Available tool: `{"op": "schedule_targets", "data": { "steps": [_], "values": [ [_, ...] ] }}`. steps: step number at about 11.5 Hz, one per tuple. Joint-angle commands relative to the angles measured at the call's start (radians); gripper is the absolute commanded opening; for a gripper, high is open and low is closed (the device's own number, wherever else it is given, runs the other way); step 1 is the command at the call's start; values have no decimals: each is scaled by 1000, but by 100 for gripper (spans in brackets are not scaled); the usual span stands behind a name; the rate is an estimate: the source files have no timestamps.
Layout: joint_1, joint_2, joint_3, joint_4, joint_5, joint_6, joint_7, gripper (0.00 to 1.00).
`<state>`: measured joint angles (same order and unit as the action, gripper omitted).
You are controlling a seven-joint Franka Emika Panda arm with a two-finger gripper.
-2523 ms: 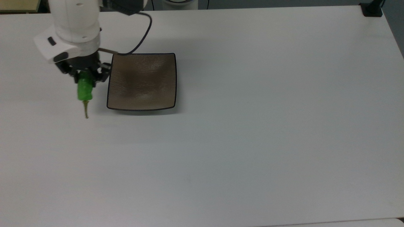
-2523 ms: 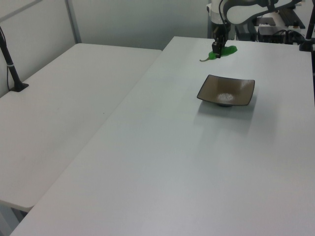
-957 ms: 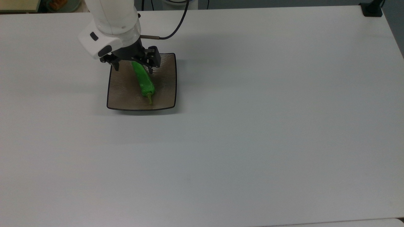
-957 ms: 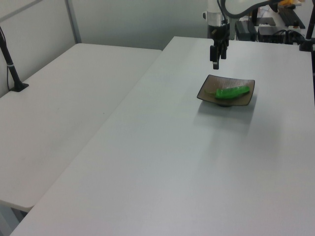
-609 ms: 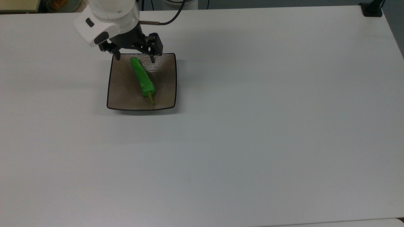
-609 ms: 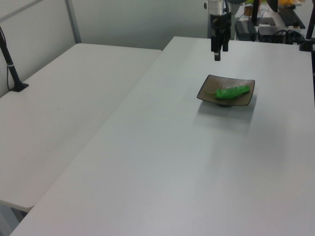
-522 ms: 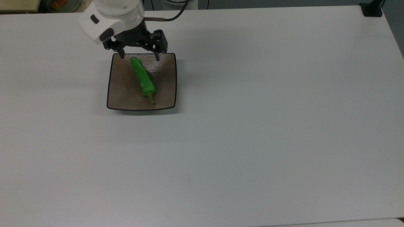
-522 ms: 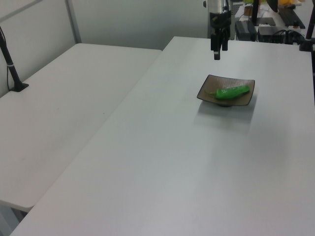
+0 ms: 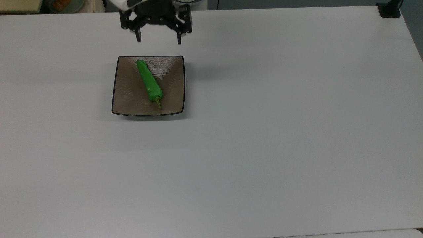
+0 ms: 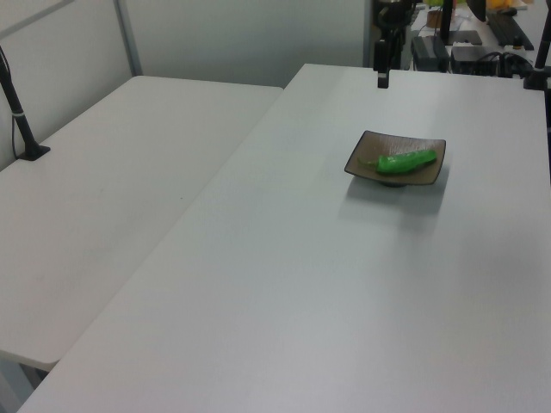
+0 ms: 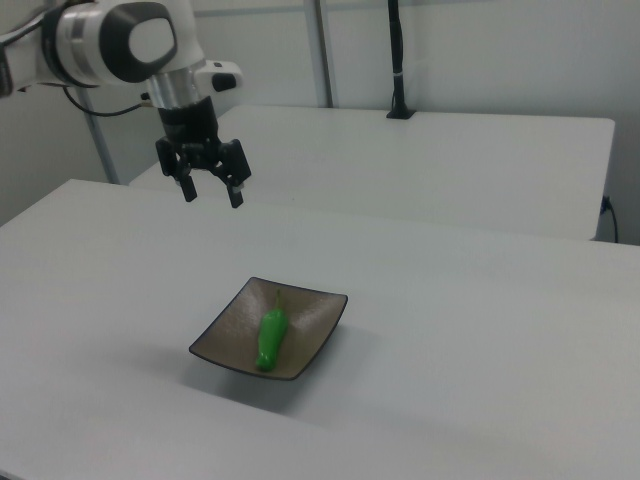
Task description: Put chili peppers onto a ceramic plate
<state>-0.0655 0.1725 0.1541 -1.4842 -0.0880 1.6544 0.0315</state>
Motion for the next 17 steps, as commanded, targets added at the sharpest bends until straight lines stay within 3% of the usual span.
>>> {"op": "schedule_targets", "data": {
  "steps": [1,4,6,17],
  "values": [
    [154,-137,-143,-129,17,-5,12,100],
    [170,-169,-145,-175,22,4,19,100],
    [164,-192,-145,-218,86,34,19,100],
    [124,-174,-142,-206,88,51,4,100]
  ]
}}
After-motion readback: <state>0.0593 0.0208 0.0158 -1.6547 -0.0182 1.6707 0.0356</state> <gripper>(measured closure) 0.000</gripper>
